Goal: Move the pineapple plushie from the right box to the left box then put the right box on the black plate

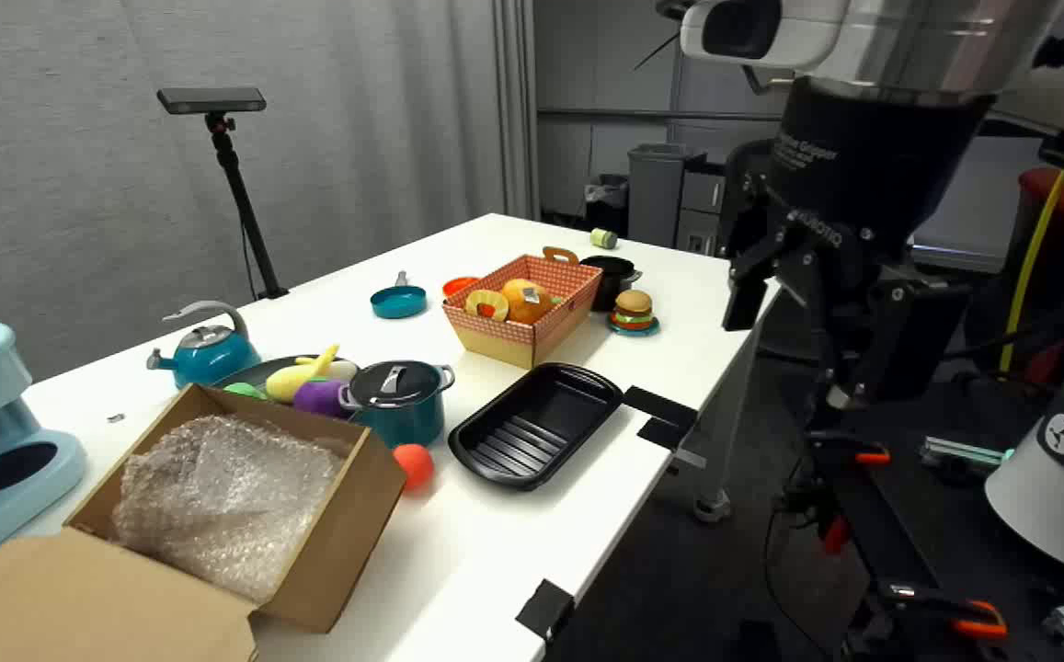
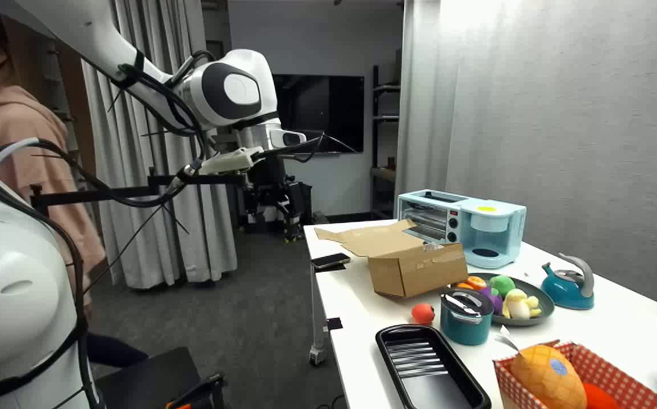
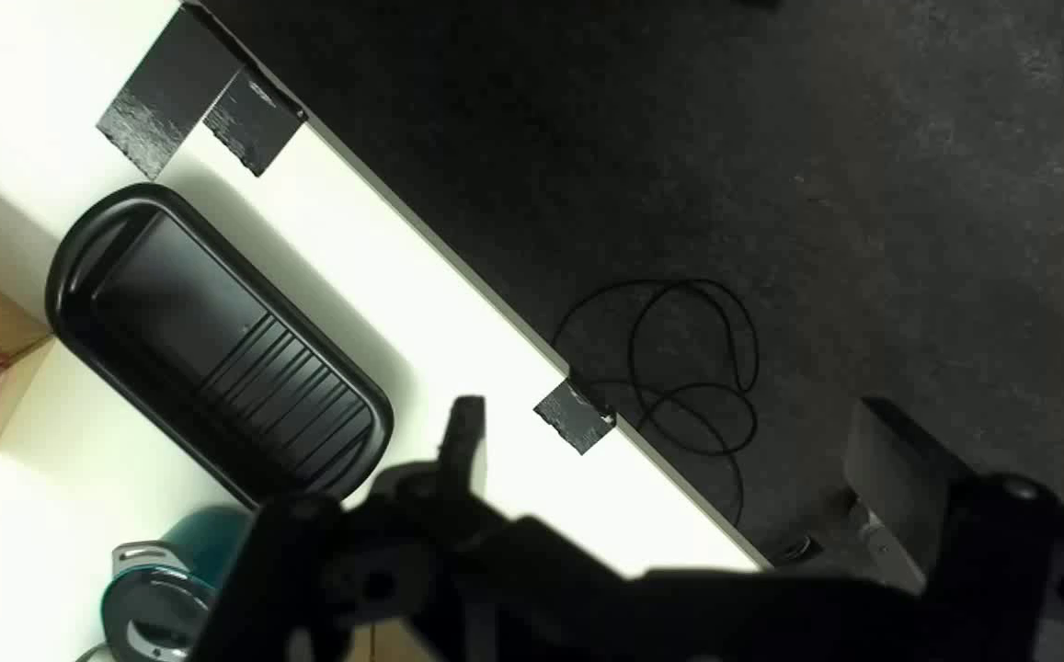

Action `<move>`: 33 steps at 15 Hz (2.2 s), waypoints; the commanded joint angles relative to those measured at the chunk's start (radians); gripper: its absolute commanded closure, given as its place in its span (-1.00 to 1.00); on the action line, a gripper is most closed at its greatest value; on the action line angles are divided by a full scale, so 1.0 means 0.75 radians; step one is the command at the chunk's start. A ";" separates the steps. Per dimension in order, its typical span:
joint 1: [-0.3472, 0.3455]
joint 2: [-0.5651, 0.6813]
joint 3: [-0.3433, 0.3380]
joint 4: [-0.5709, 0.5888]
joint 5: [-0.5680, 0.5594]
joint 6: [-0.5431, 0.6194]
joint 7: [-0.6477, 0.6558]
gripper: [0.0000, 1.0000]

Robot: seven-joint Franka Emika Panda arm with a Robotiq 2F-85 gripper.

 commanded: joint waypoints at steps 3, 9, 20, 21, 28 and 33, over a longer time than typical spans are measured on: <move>0.027 0.007 -0.026 0.002 -0.015 -0.003 0.012 -1.00; 0.027 0.008 -0.026 0.002 -0.015 -0.003 0.012 -1.00; 0.027 0.008 -0.026 0.002 -0.015 -0.003 0.012 -1.00; 0.027 0.008 -0.026 0.002 -0.015 -0.003 0.012 -1.00; 0.019 0.014 -0.026 0.000 -0.033 0.002 0.012 -1.00; -0.022 0.037 -0.044 -0.006 -0.184 0.017 -0.007 -1.00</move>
